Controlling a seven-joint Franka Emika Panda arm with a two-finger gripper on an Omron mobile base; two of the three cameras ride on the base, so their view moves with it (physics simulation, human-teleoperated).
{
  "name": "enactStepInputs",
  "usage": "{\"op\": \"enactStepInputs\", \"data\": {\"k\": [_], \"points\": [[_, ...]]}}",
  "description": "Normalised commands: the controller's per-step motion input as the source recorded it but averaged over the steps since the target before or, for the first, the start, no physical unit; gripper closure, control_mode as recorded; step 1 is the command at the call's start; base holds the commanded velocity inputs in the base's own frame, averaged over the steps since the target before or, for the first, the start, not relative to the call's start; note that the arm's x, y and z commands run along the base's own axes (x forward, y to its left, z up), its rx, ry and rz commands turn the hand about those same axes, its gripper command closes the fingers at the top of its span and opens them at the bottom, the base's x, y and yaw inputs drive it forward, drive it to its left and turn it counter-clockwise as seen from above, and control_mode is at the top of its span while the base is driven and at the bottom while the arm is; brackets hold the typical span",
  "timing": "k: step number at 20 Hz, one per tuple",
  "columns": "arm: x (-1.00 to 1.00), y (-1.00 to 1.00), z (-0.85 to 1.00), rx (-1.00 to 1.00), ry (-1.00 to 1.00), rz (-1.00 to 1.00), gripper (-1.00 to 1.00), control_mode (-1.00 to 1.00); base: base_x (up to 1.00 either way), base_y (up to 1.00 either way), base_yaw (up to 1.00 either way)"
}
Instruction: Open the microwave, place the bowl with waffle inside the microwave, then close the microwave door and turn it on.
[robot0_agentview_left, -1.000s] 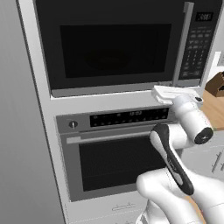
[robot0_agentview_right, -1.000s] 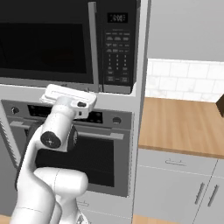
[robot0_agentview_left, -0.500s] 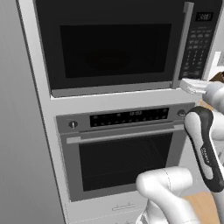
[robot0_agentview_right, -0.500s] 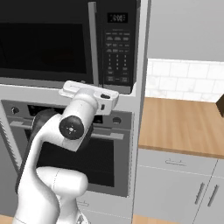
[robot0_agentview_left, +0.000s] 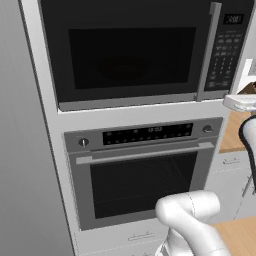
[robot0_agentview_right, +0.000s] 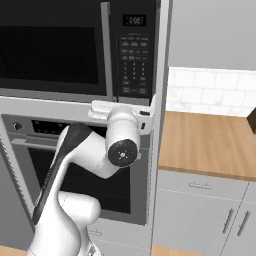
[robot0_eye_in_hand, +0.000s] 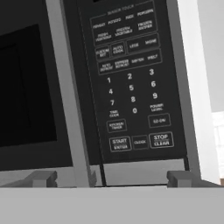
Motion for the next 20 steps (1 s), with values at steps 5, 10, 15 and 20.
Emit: {"op": "enactStepInputs", "data": {"k": [5, 10, 15, 20], "points": [[0.14, -0.12, -0.04, 0.0, 0.02, 0.11, -1.0, -1.0, 0.0, 0.0, 0.0], [0.01, -0.26, 0.0, -0.02, 0.05, -0.08, -1.0, -1.0, 0.0, 0.0, 0.0], [0.08, 0.0, 0.0, -0.03, 0.05, -0.16, -1.0, -1.0, 0.0, 0.0, 0.0], [0.26, 0.0, 0.0, -0.01, 0.0, -0.04, -1.0, -1.0, 0.0, 0.0, 0.0]]}}
